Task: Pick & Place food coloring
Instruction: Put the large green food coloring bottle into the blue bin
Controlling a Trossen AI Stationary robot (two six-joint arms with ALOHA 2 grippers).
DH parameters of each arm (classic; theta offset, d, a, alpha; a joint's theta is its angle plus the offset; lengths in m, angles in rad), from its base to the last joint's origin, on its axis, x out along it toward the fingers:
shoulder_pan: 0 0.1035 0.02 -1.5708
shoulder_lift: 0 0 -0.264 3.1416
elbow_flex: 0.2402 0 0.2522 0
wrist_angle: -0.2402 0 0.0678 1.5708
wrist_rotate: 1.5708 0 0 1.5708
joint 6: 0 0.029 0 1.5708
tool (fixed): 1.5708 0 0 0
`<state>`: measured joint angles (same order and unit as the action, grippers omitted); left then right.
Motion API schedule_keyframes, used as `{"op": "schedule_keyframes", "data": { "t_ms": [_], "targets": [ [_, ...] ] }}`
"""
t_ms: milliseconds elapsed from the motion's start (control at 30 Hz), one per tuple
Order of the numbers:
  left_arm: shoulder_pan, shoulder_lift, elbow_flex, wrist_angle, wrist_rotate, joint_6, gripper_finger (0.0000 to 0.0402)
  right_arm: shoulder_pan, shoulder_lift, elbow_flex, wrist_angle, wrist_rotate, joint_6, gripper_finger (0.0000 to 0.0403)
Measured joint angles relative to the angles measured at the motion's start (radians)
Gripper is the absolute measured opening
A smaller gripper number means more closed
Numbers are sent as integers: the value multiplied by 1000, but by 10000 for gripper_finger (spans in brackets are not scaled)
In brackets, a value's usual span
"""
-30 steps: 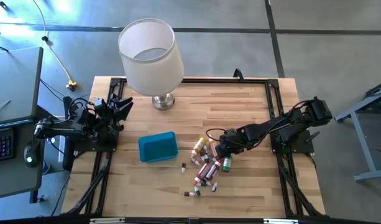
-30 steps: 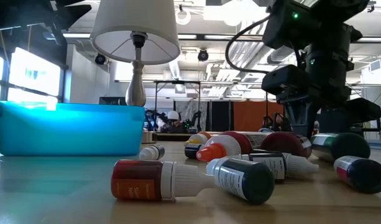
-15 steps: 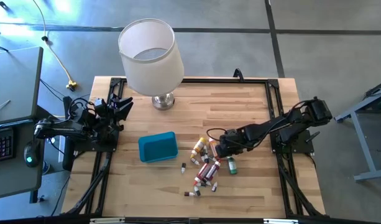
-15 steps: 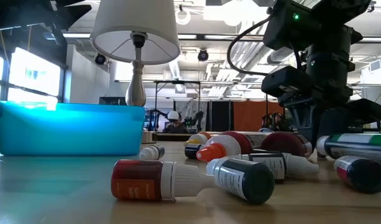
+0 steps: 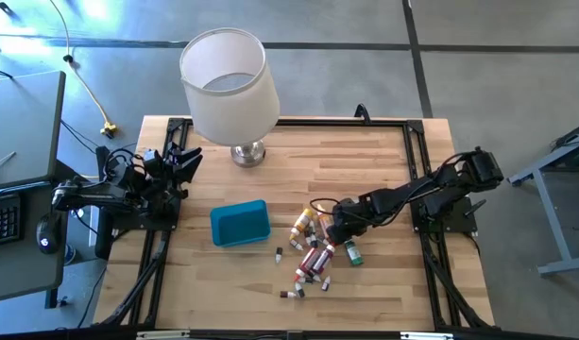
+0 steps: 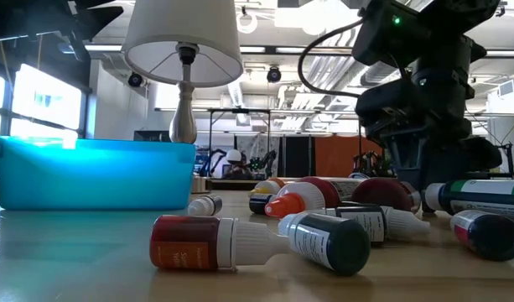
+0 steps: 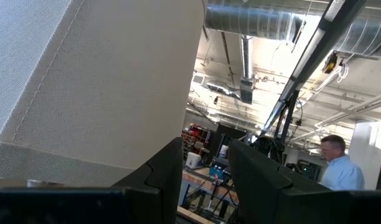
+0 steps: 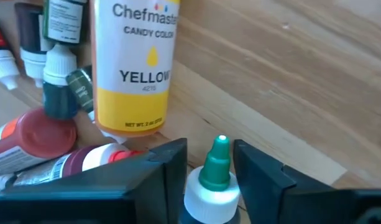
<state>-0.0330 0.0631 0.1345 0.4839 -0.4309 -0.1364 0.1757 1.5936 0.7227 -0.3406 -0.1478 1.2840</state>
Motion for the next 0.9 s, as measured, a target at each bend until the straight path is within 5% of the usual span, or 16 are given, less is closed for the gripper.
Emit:
{"op": "schedule_keyframes", "data": {
  "t_ms": [900],
  "targets": [
    [0,0,0,0,0,0,128,-7,0,37,-180,-88,16,151]
  ]
}}
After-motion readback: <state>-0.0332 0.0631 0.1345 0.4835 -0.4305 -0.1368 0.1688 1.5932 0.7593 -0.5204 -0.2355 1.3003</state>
